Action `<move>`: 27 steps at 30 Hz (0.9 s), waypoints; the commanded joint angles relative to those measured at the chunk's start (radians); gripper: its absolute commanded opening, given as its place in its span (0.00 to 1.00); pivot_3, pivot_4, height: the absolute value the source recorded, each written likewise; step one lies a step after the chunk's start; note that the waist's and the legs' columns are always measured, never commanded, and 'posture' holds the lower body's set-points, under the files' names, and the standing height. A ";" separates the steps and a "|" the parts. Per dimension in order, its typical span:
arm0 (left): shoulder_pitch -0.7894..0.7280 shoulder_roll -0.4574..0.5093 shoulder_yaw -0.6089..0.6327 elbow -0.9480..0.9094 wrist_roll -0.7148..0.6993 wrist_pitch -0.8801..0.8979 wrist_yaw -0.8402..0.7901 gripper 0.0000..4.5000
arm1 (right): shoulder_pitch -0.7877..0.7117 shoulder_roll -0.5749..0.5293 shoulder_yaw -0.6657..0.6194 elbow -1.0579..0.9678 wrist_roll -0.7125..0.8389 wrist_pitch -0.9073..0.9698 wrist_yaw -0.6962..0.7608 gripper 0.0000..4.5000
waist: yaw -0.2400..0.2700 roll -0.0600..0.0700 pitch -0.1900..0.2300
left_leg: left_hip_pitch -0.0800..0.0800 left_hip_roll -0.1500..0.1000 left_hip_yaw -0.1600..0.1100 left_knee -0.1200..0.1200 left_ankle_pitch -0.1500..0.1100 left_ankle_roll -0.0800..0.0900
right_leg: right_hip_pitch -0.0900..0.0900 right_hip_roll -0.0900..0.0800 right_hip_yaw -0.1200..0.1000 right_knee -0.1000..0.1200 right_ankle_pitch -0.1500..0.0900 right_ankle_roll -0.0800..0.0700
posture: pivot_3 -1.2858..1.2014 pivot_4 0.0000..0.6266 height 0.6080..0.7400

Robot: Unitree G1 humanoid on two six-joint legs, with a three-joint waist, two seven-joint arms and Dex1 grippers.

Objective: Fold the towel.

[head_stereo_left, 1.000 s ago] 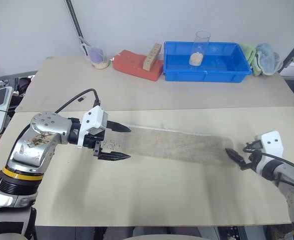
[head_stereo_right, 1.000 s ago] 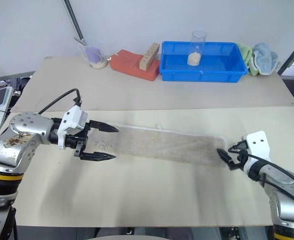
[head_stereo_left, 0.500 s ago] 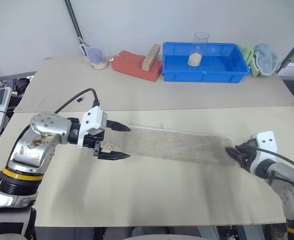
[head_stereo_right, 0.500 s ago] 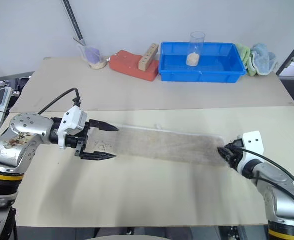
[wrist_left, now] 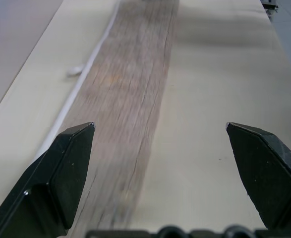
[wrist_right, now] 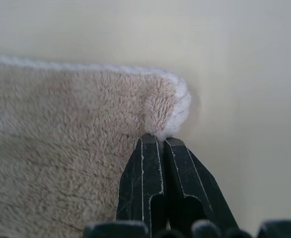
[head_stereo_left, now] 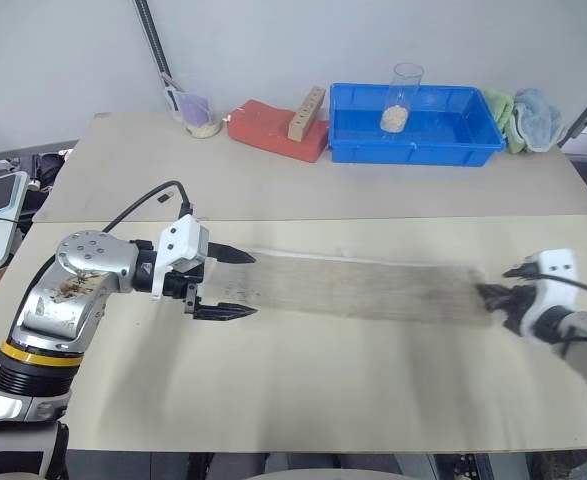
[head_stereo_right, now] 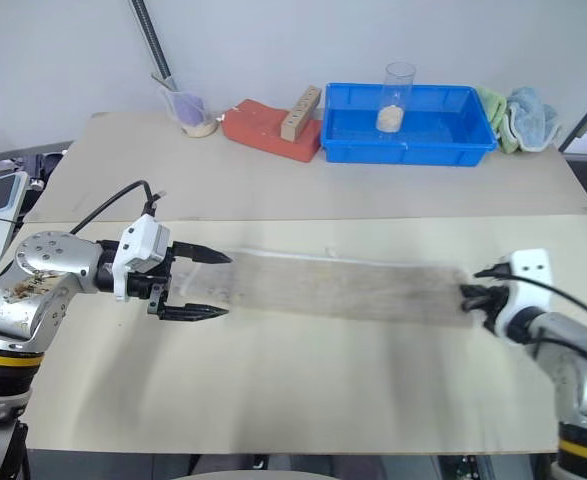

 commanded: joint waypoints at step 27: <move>0.031 0.023 0.068 -0.054 -0.023 0.005 0.065 1.00 | -0.331 0.420 0.329 -0.239 0.163 0.299 -0.277 0.29 | -0.008 0.000 0.000 | -0.001 0.000 -0.003 -0.002 0.000 0.000 | -0.005 0.001 -0.001 0.003 0.000 0.000 | 0.52 0.24 1.00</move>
